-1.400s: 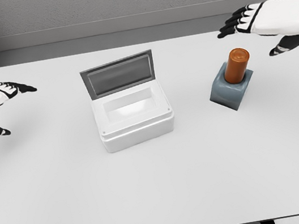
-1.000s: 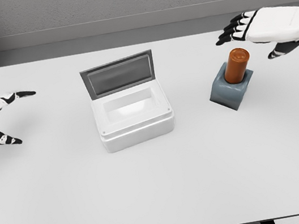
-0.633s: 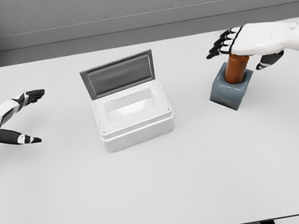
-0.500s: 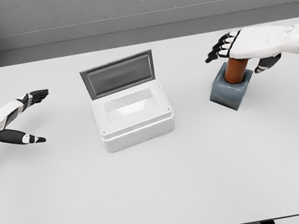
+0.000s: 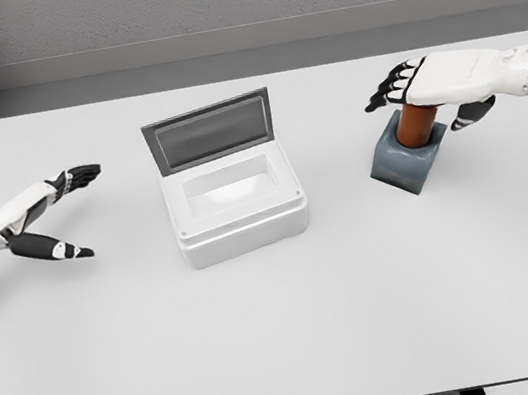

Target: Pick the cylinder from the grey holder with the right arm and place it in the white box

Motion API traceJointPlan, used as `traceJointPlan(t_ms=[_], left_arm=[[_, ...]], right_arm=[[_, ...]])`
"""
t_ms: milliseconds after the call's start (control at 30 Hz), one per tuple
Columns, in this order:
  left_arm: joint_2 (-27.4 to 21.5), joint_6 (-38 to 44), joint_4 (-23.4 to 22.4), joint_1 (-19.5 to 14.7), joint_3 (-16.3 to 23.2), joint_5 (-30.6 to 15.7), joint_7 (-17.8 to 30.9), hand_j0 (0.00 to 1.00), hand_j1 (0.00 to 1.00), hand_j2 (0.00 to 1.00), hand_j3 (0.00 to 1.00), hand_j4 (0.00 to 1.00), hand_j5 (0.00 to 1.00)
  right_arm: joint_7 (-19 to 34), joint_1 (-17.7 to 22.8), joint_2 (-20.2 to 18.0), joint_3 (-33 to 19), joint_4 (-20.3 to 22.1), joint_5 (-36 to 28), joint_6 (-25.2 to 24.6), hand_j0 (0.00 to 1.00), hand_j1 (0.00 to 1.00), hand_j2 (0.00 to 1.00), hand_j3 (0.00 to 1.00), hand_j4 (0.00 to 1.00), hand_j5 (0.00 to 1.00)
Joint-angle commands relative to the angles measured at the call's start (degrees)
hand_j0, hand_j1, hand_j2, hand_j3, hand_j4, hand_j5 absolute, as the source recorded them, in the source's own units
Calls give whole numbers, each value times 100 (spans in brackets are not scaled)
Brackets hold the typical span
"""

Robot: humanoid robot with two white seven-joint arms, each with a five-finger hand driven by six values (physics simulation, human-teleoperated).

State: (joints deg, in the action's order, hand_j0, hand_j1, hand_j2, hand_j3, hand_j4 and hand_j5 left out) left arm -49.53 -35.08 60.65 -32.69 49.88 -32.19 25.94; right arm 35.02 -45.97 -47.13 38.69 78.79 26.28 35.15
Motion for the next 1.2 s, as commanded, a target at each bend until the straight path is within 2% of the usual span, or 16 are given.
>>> traceJointPlan(t_ms=[0, 200, 533, 600, 633, 700, 867, 933, 1033, 1100, 1167], left_arm=[[-30, 8, -1, 0, -4, -41, -1, 100, 100, 100, 100, 100, 100], [-57, 8, -98, -18, -13, -208, -18, 100, 100, 100, 100, 100, 100], [-74, 8, -106, 0, -4, -200, -18, 100, 100, 100, 100, 100, 100], [-74, 8, -133, 0, -4, -182, -18, 100, 100, 100, 100, 100, 100], [-74, 8, -133, 0, -4, -147, -18, 100, 100, 100, 100, 100, 100], [-83, 8, -124, 0, -4, 29, -10, 100, 100, 100, 100, 100, 100], [-92, 8, -142, 0, -4, 38, -10, 100, 100, 100, 100, 100, 100], [-83, 8, -142, 9, -13, 38, -10, 100, 100, 100, 100, 100, 100], [-83, 8, -142, 9, -4, 38, -10, 100, 100, 100, 100, 100, 100], [-83, 8, -142, 9, -4, 38, -10, 100, 100, 100, 100, 100, 100], [-83, 8, -142, 9, -4, 38, -10, 100, 100, 100, 100, 100, 100]], right_arm=[[-2, 0, 19, -11, -48, 79, -15, 100, 100, 100, 100, 100, 100], [-2, 0, 46, -20, -39, 88, -15, 100, 100, 100, 100, 100, 100], [-2, -18, 72, -2, -39, 97, -15, 100, 100, 100, 100, 100, 100], [-2, -18, 81, -2, -39, 97, -15, 92, 92, 92, 92, 92, 92], [-2, -18, 90, -11, -39, 88, -15, 77, 77, 77, 77, 77, 77], [-2, -26, 90, -2, -39, 80, -15, 64, 64, 64, 64, 64, 64], [-2, -18, 169, 7, -39, 79, -15, 61, 61, 61, 61, 61, 61], [-2, -18, 169, 7, -39, 79, -15, 49, 49, 49, 49, 49, 49], [-2, -18, 160, 7, -39, 79, -15, 48, 48, 48, 48, 48, 48], [-2, -18, 151, -2, -39, 71, -15, 39, 39, 39, 39, 39, 39], [-2, -18, 133, -20, -39, 71, -15, 37, 37, 37, 37, 37, 37]])
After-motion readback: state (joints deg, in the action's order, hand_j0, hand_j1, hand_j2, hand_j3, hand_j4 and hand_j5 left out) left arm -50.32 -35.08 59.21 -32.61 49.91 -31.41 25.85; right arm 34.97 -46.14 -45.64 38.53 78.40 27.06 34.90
